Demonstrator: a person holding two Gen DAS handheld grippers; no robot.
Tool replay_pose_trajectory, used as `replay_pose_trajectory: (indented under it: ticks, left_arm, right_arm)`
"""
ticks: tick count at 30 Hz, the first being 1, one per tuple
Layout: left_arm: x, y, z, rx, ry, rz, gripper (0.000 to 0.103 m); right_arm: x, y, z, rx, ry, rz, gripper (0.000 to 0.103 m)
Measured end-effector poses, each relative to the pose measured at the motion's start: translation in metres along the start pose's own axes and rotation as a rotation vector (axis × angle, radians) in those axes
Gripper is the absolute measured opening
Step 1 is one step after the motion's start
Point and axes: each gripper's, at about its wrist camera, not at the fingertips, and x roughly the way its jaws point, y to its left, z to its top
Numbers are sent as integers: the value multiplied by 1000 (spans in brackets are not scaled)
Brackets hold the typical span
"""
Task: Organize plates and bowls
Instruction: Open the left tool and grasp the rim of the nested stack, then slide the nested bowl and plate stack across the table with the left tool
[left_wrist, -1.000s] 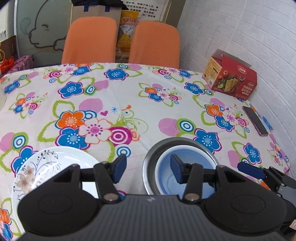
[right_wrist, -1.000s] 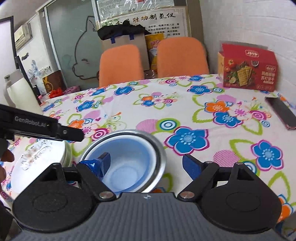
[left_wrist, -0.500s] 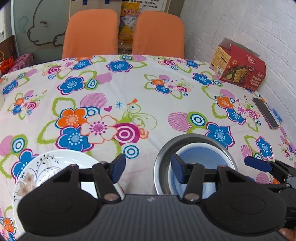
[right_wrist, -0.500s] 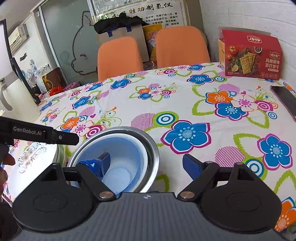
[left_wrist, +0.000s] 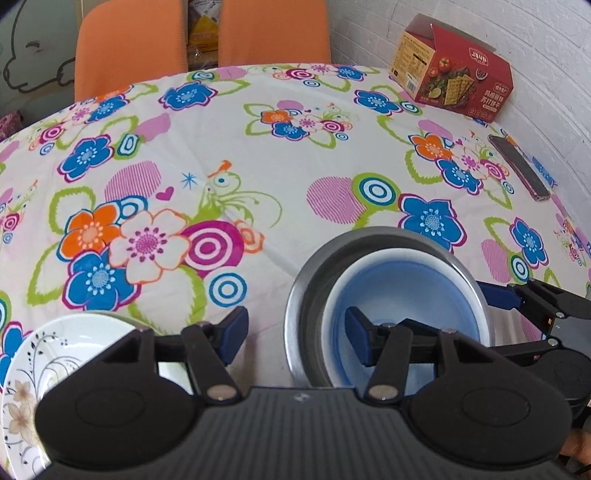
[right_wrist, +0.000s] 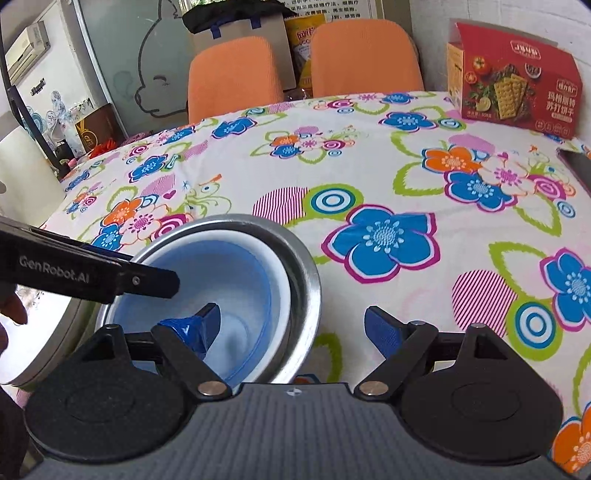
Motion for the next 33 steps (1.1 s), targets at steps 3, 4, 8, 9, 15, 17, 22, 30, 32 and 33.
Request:
replay_pose_trajectory:
  ticks: [3, 4, 8, 9, 15, 17, 22, 30, 32, 33]
  left_arm:
    - [10, 3, -2, -21, 26, -10, 56]
    - [11, 3, -2, -25, 26, -15, 56]
    - [10, -1, -7, -10, 11, 2, 56]
    - [9, -2, -8, -6, 9, 7, 56]
    - [12, -9, -13, -2, -4, 15, 55]
    - [9, -12, -13, -4, -21, 17, 43]
    - [7, -7, -10, -53, 3, -15, 28]
    - [-15, -7, 1, -16, -40, -3, 28]
    - [-26, -1, 4, -20, -48, -4, 28]
    - [-32, 3, 4, -24, -51, -4, 29]
  right_arm:
    - [1, 3, -1, -17, -7, -12, 73]
    - [1, 4, -2, -20, -7, -14, 72]
    - [-3, 5, -5, -4, -18, -9, 72]
    - [-4, 6, -7, 0, -19, 1, 72]
    - [-2, 20, -13, -37, -39, 16, 73]
    - [-2, 28, -13, -37, -33, 54, 71]
    - [-1, 44, -10, -52, -23, 38, 75]
    - [-12, 52, 0, -57, -46, 59, 75]
    - [-17, 59, 6, -72, -51, 68, 75]
    - [-20, 64, 10, -84, -56, 75, 75]
